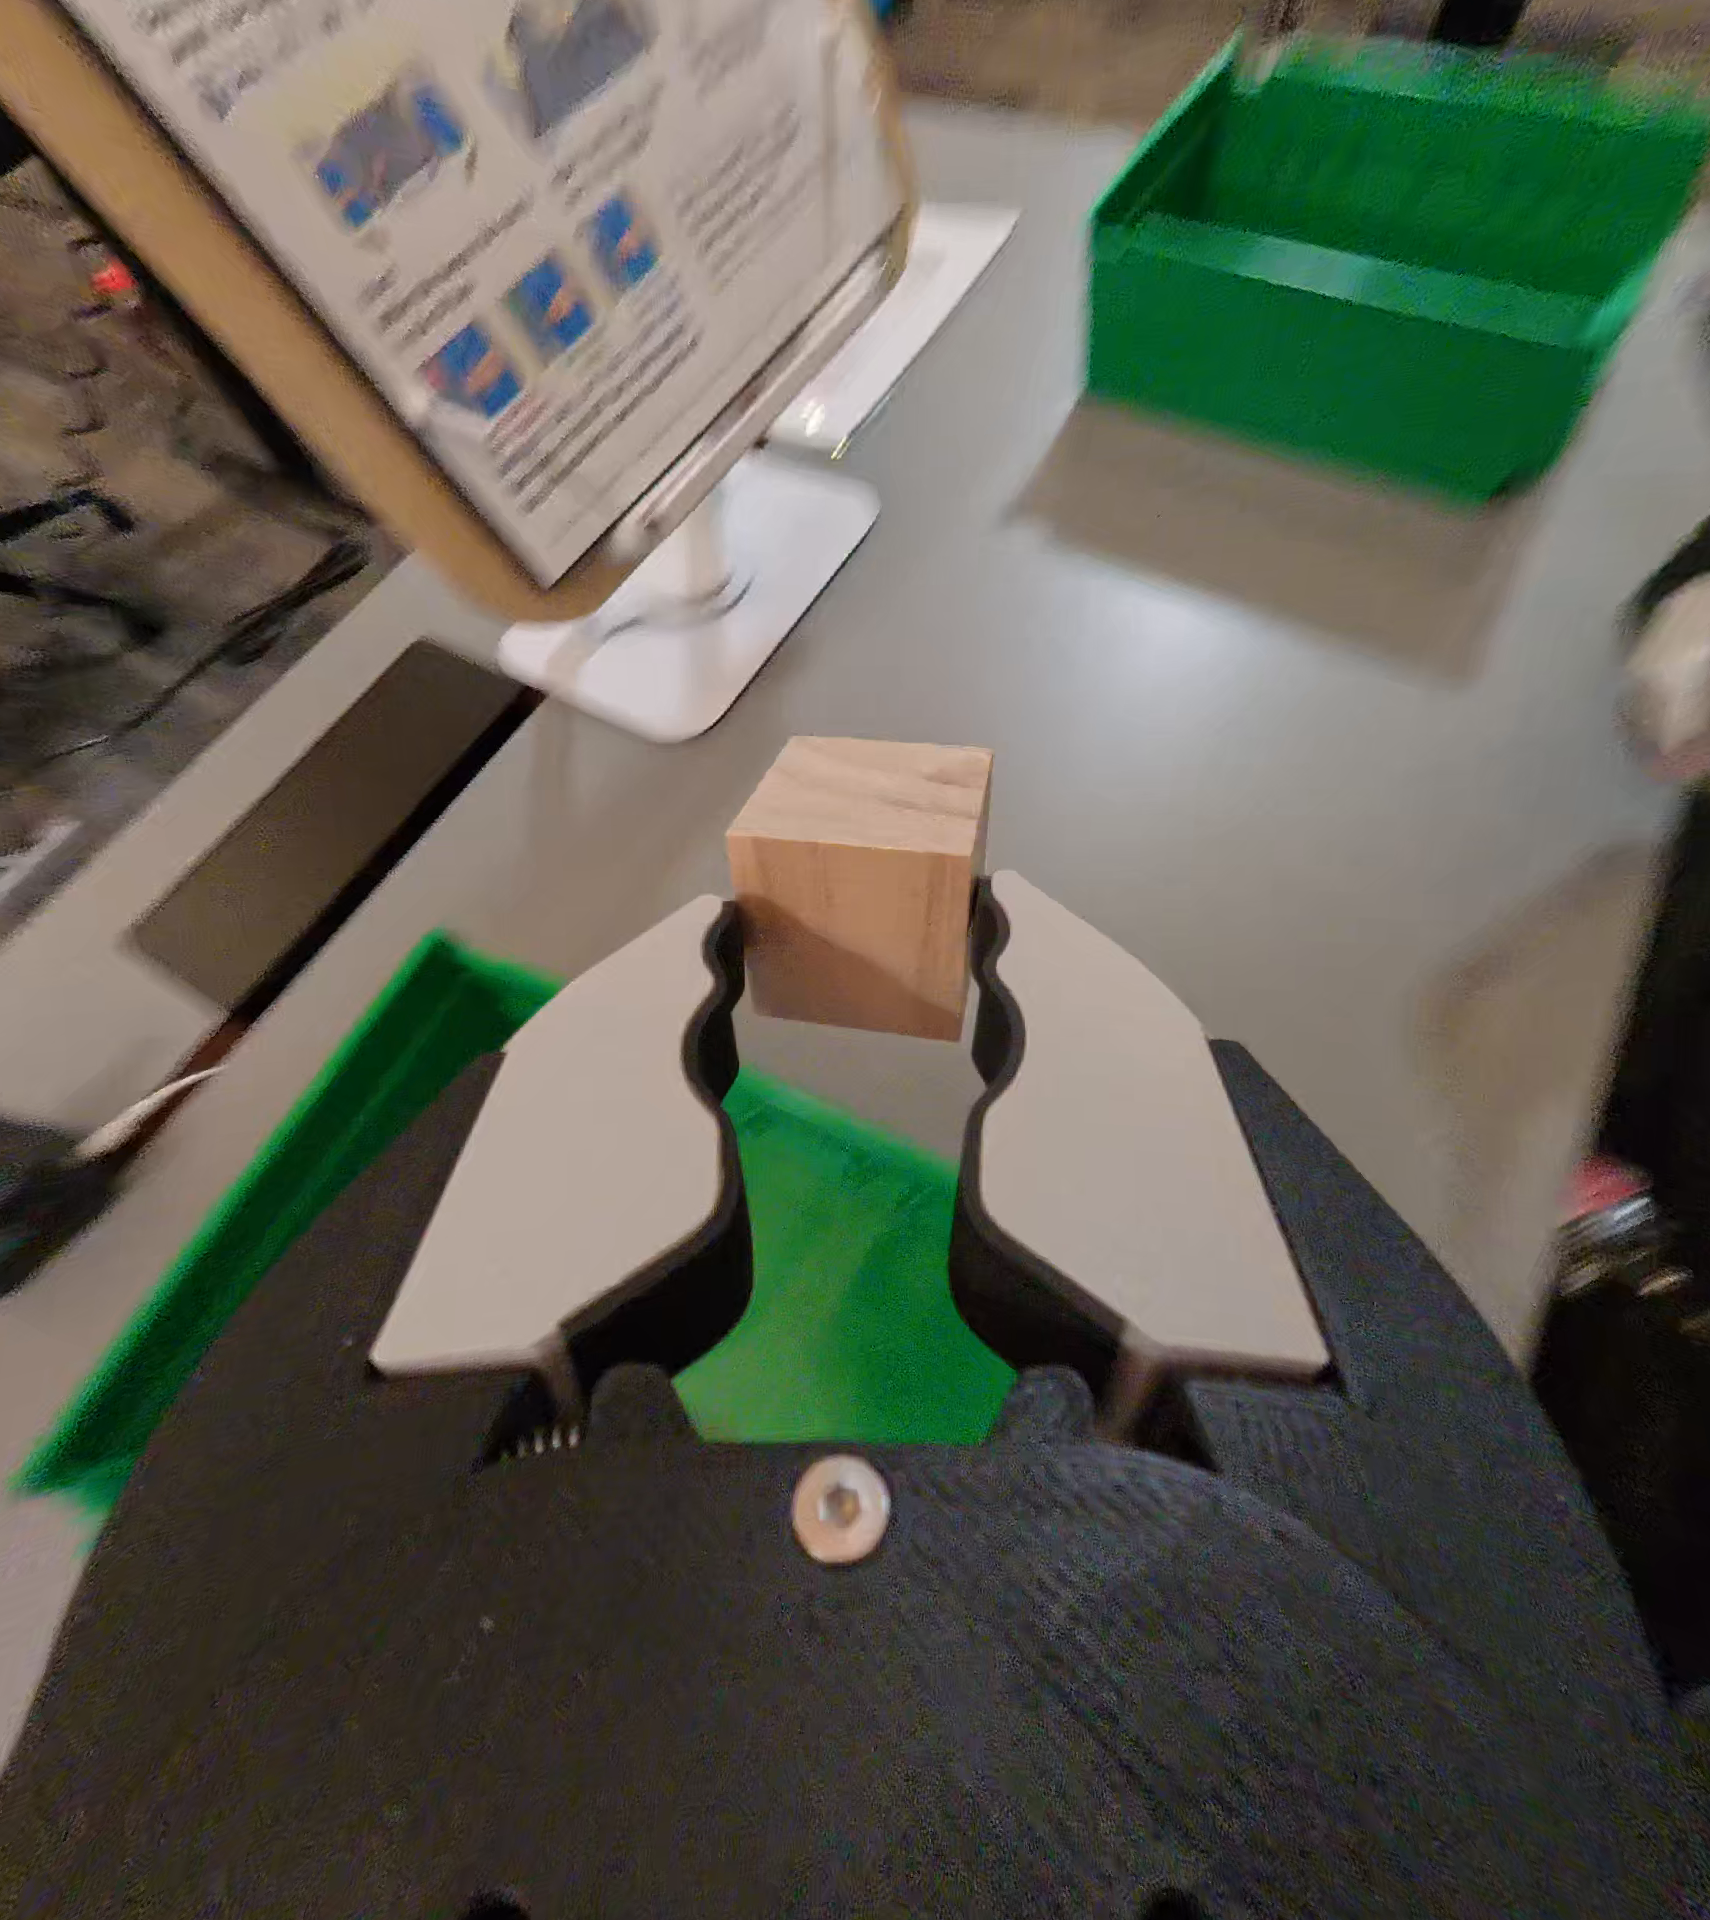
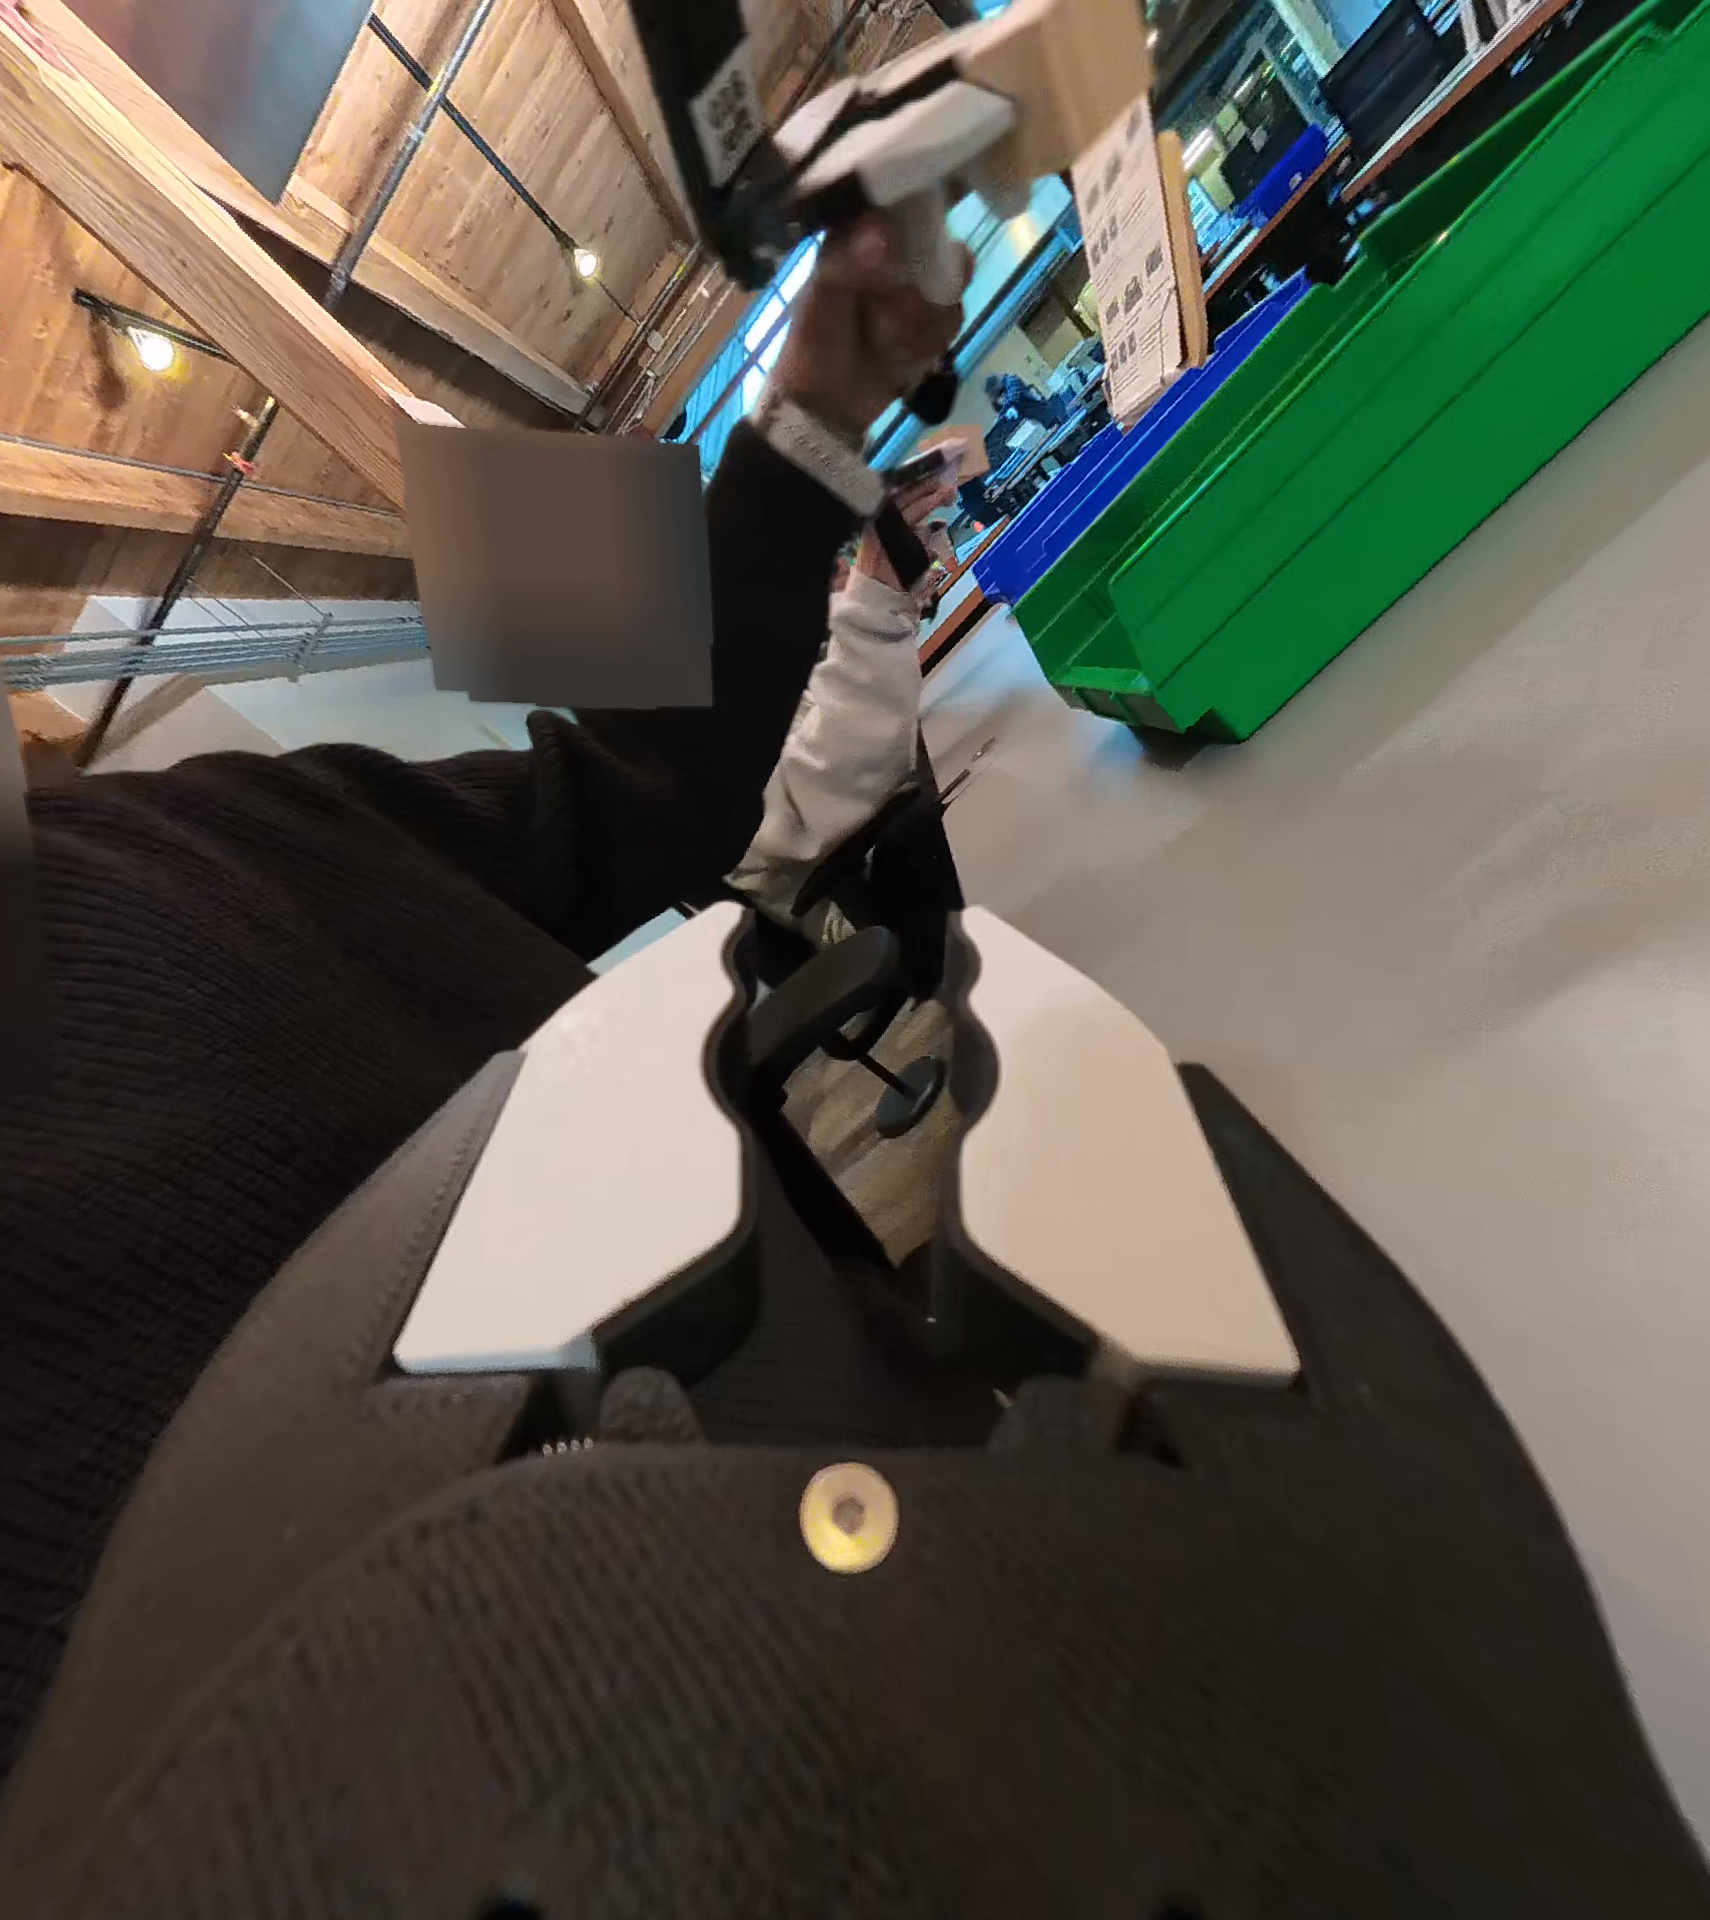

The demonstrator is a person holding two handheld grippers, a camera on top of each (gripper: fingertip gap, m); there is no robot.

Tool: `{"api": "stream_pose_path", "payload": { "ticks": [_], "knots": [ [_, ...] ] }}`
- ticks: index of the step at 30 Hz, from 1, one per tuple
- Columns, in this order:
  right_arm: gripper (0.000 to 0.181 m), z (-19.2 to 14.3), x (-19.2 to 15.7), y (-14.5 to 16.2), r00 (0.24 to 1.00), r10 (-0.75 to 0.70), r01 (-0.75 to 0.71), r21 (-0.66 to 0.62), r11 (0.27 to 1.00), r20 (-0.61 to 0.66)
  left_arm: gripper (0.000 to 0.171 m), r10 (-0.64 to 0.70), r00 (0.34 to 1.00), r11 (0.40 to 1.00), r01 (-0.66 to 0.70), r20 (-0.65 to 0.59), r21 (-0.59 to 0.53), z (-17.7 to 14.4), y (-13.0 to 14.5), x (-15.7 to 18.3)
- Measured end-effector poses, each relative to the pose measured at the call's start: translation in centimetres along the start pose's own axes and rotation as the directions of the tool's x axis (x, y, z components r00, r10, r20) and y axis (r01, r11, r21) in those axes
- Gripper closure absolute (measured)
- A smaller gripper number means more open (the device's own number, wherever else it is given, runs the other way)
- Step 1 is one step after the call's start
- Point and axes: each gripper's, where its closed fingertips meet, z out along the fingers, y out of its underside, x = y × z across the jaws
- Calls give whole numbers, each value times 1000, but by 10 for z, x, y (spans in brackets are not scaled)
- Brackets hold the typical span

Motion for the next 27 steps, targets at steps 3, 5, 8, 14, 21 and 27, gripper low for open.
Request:
{"api": "stream_pose_path", "payload": {
  "ticks": [3,5,8,14,21,27],
  "knots": [
    [145,-4,1,-10,997,-63,64,27,998,-34,128,-157,980,971,176,-119,163,11,-31,60],
    [143,-8,-1,-18,992,-111,114,53,992,-54,128,-250,945,925,298,-211,238,26,-37,103],
    [142,-15,-2,-26,975,-194,202,73,977,-106,128,-356,872,851,451,-336,269,58,-26,167],
    [138,-20,6,-19,959,-231,238,27,971,-167,128,-455,742,801,582,-493,136,119,28,254],
    [126,-5,27,16,941,-259,229,-156,961,-217,128,-457,696,823,567,-553,34,134,53,274],
    [134,3,33,29,962,-206,168,-202,965,-181,128,-475,627,807,590,-617,-22,139,59,288]
  ]
}}
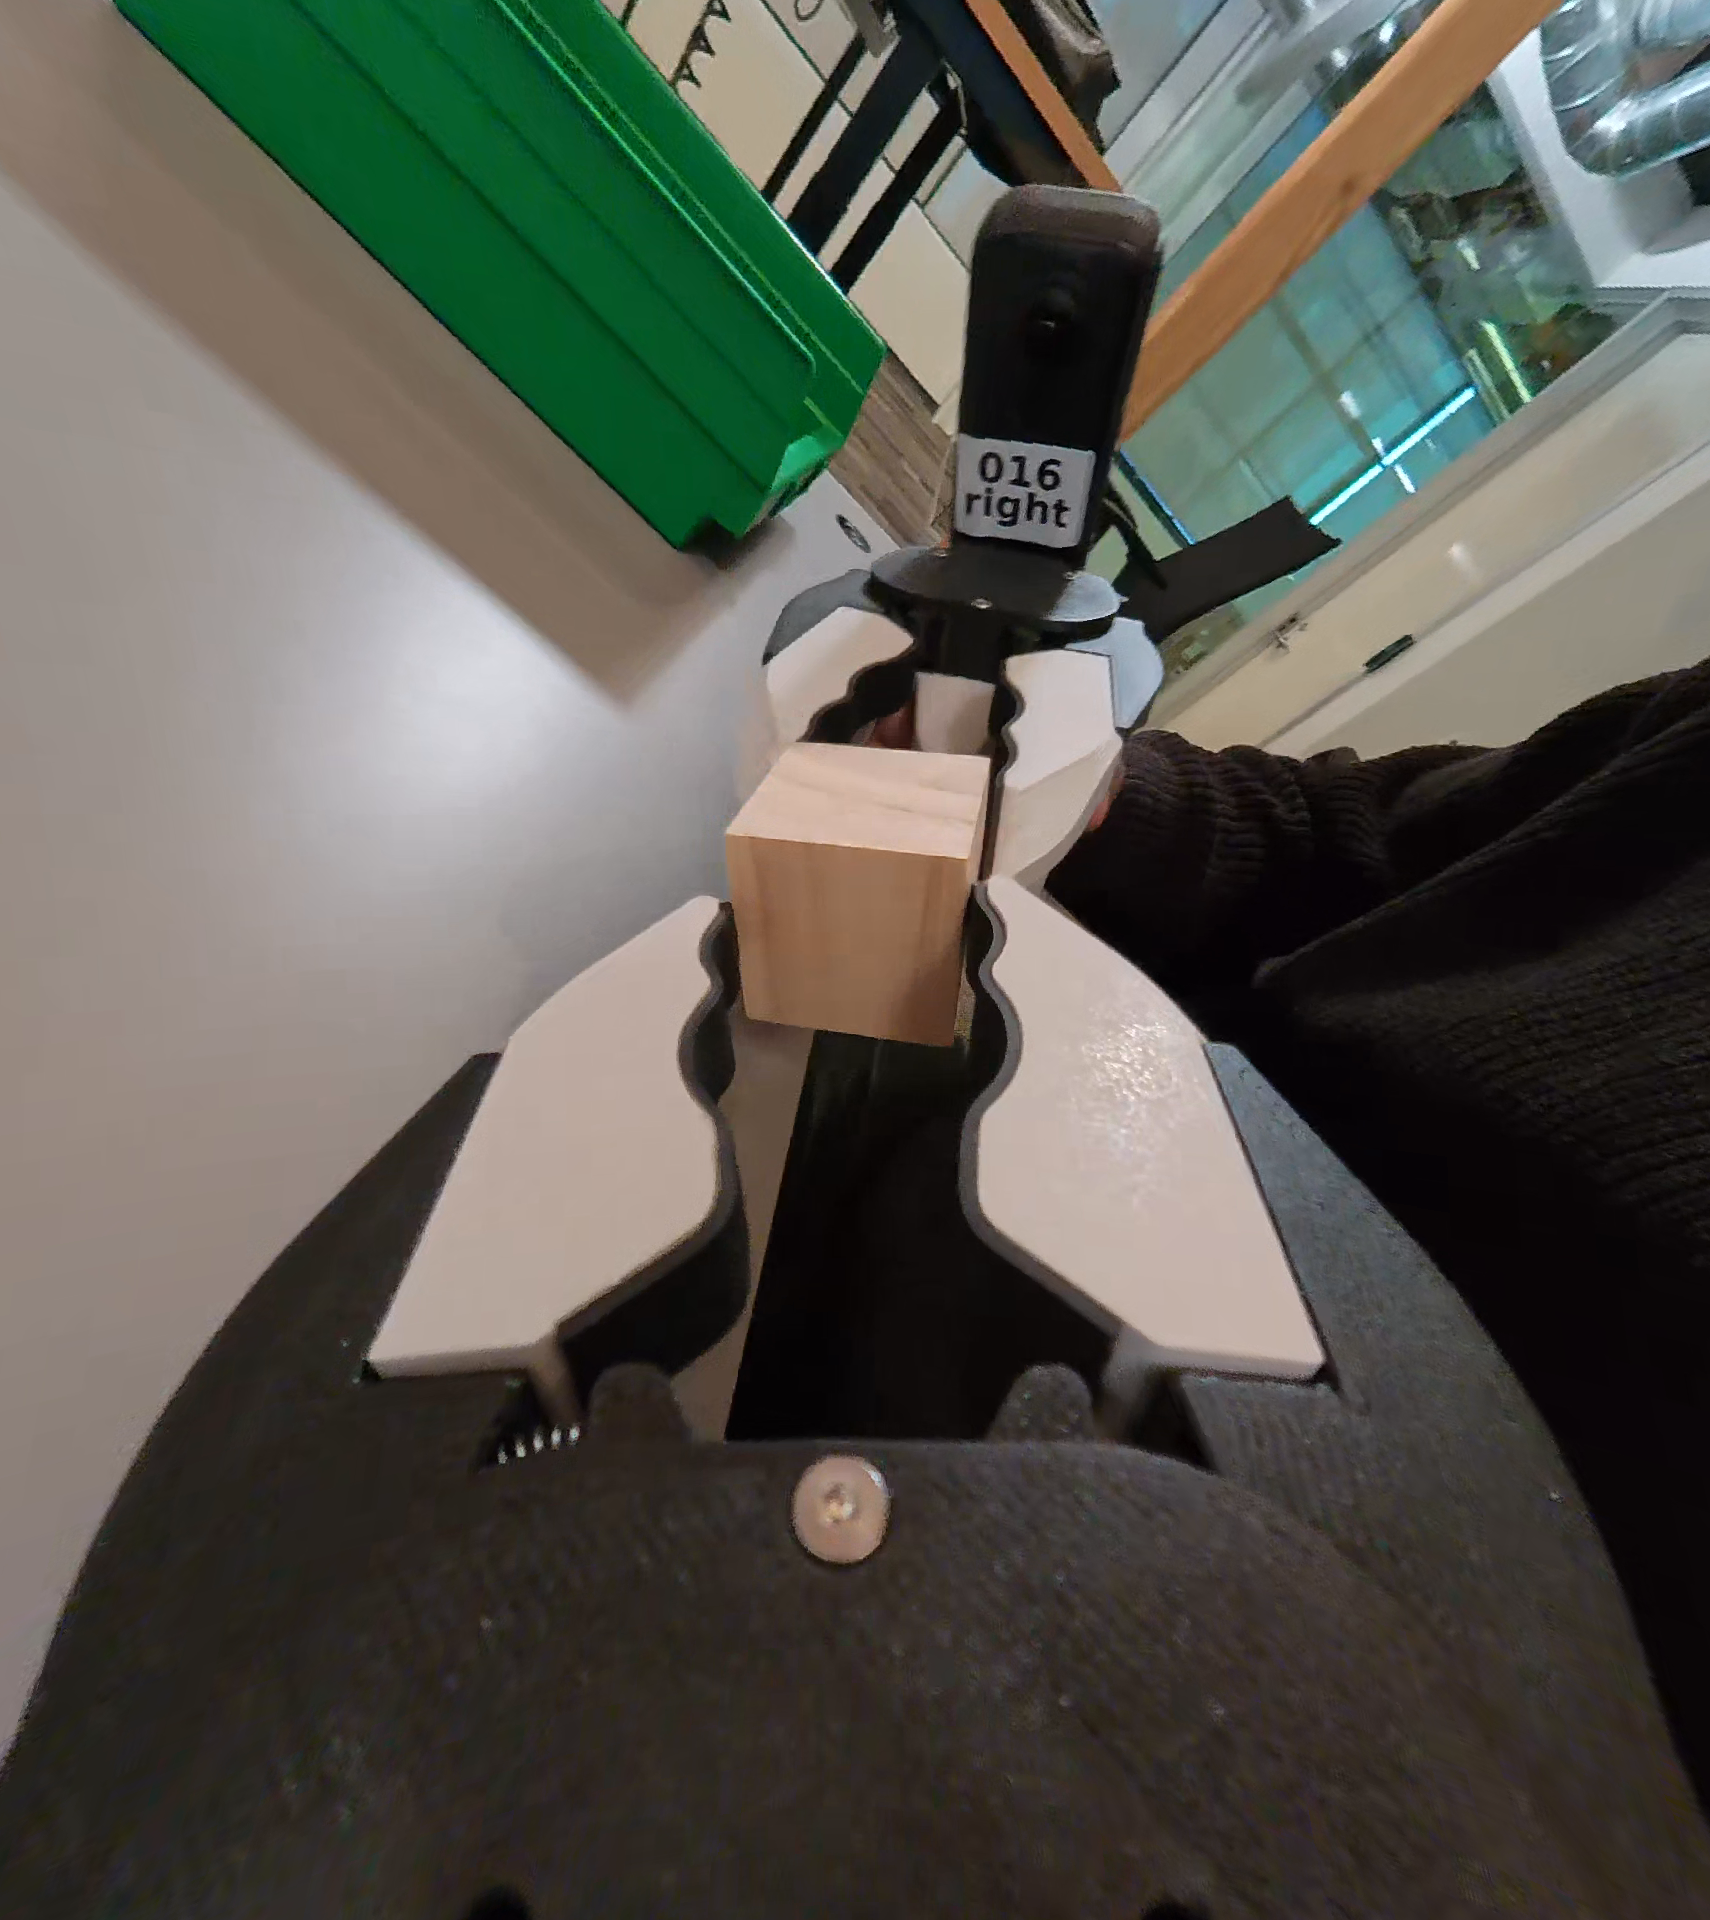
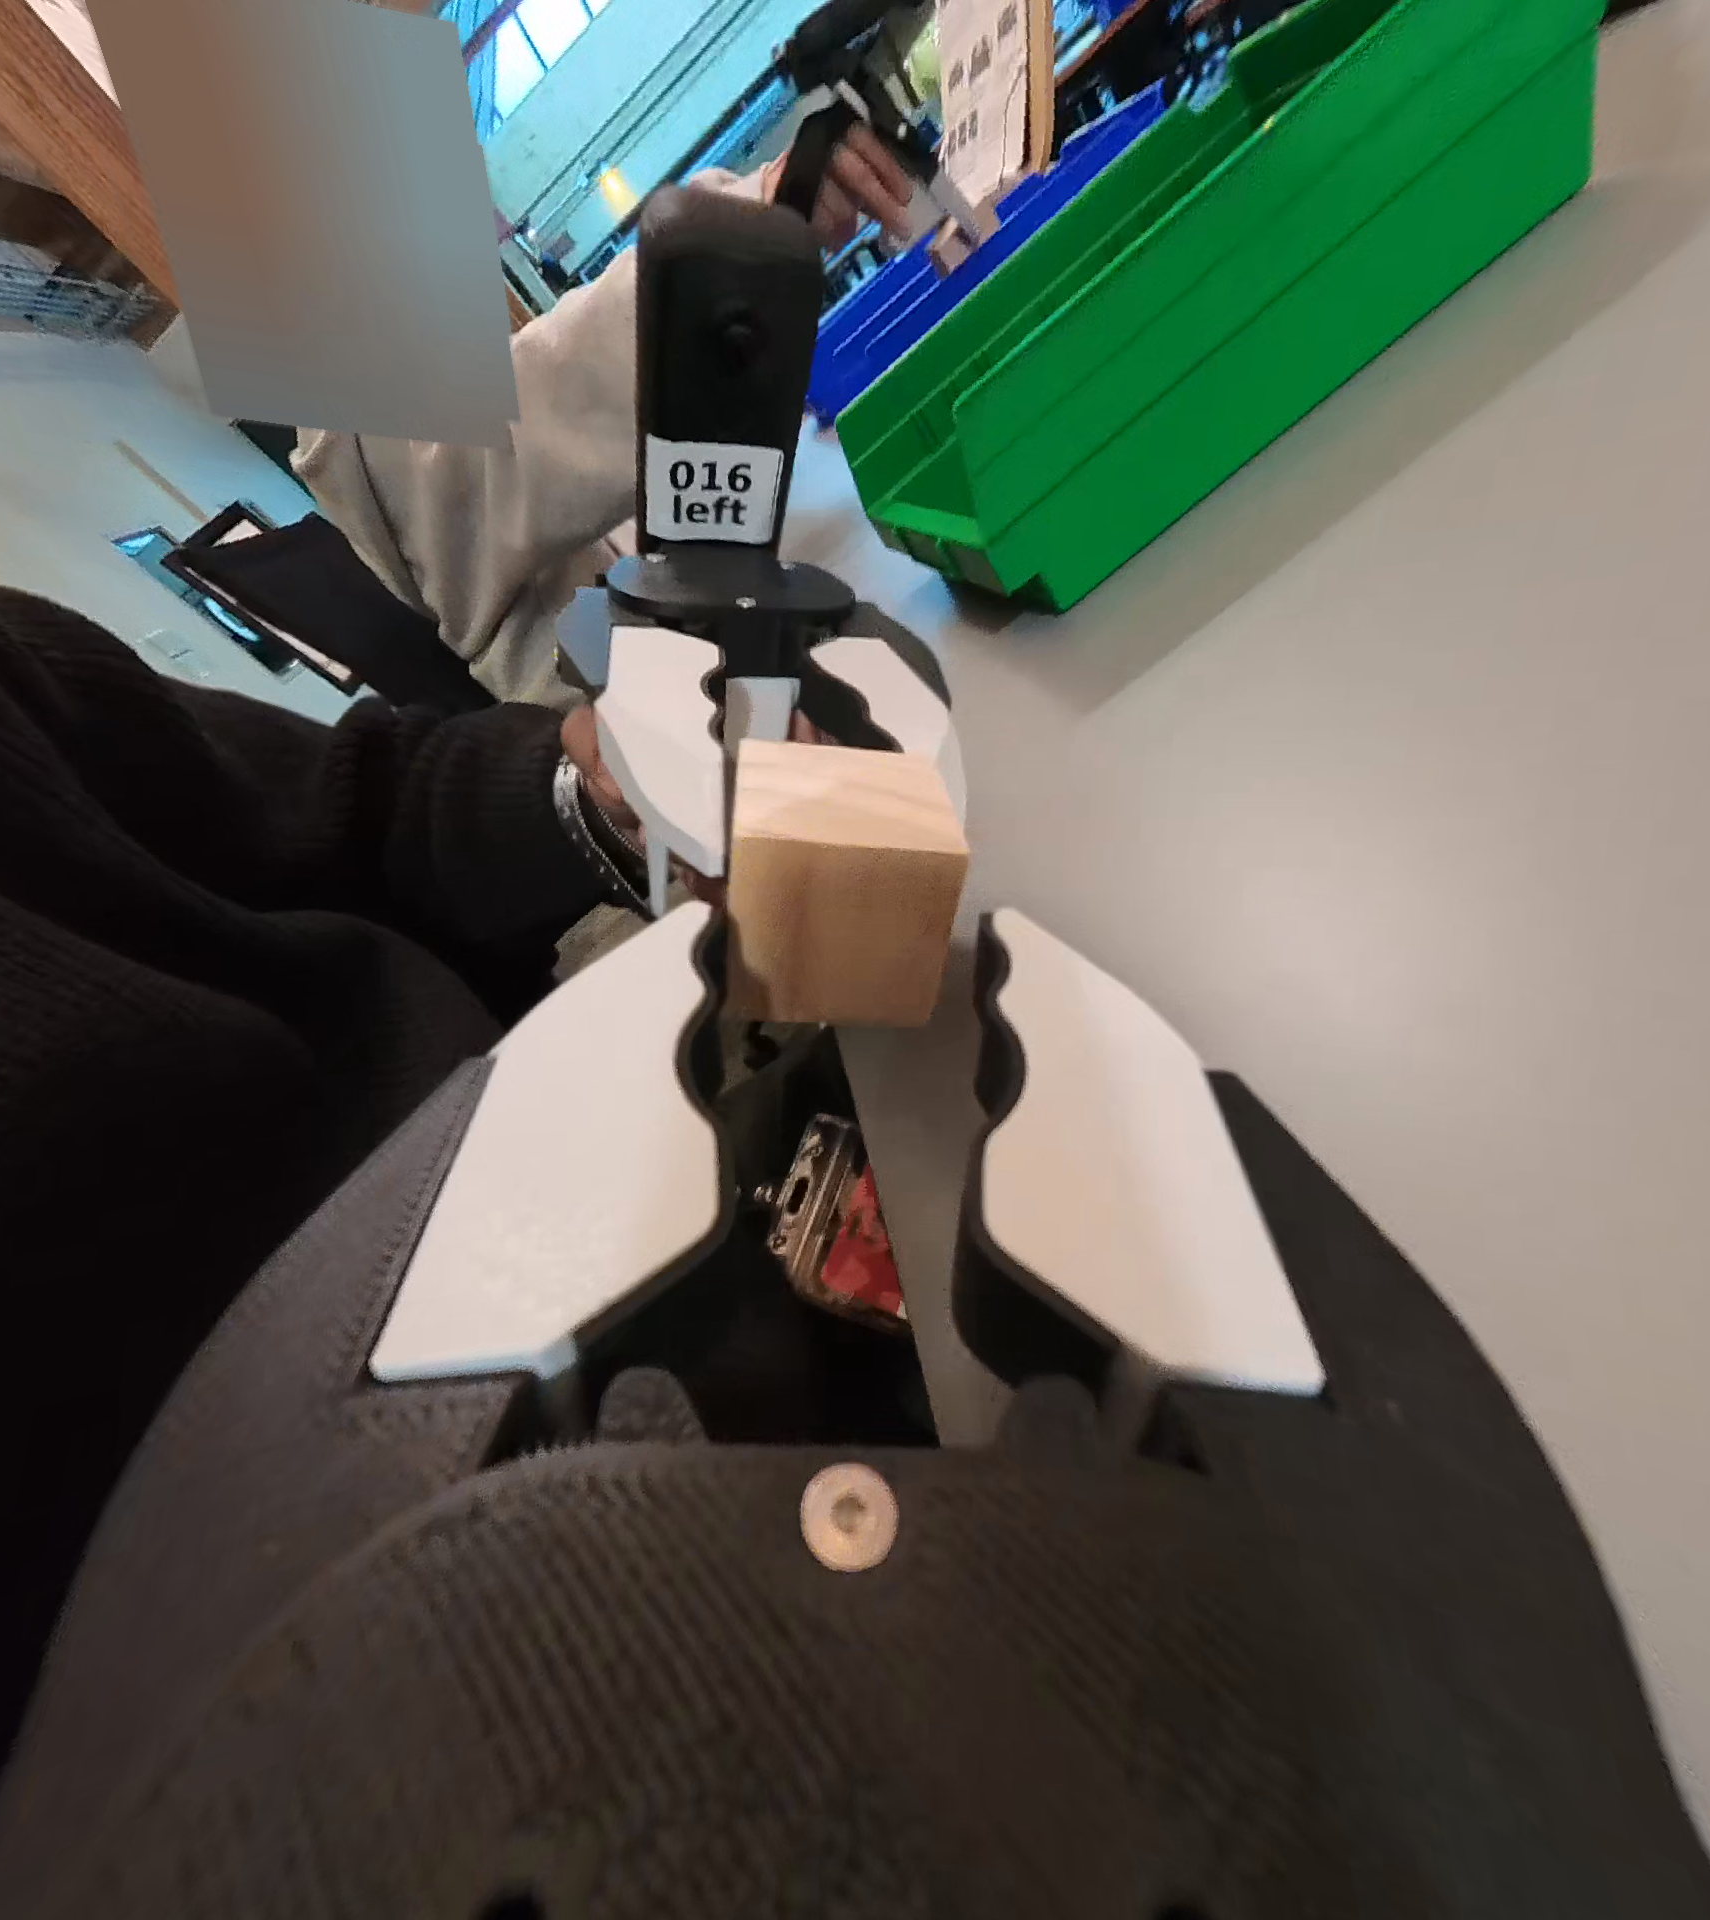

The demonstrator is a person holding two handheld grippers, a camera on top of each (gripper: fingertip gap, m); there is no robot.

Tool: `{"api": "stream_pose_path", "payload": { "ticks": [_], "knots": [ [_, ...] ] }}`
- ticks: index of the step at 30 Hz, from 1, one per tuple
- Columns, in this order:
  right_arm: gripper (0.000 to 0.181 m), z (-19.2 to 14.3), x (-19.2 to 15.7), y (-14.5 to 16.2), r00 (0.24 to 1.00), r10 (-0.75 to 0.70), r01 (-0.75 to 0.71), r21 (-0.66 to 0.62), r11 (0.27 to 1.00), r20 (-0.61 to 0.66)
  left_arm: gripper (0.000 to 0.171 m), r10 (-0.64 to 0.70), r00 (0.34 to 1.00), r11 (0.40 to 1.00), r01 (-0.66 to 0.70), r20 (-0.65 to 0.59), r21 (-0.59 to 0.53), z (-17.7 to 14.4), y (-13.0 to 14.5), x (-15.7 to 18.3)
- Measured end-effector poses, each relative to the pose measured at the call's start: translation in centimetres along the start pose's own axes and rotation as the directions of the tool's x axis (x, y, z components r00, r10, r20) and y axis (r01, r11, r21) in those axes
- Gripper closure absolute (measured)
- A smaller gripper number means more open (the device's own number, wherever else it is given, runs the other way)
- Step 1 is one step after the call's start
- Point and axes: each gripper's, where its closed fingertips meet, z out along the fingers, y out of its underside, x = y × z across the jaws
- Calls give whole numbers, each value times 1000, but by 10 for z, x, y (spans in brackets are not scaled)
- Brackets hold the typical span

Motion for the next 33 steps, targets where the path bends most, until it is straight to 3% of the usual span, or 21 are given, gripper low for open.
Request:
{"api": "stream_pose_path", "payload": {
  "ticks": [9,13,18,28,30,33],
  "knots": [
    [140,0,0,0,999,36,-36,4,999,38,128,11,1000,1000,-11,-20,6,0,1,-1],
    [140,-4,7,-1,998,59,-59,12,998,8,110,49,999,999,-49,-12,7,2,2,2],
    [140,-9,8,-8,995,100,-102,52,993,27,108,99,995,995,-98,19,-35,6,9,-1],
    [140,-12,13,-11,994,107,-107,47,993,-6,109,50,999,999,-50,6,-20,5,7,-2],
    [140,-25,19,-26,995,82,-80,42,996,-56,110,39,999,999,-39,4,-28,6,8,-2],
    [140,-81,23,-95,986,14,19,198,980,-168,110,27,1000,998,-27,-1,-57,7,14,-3]
  ]
}}
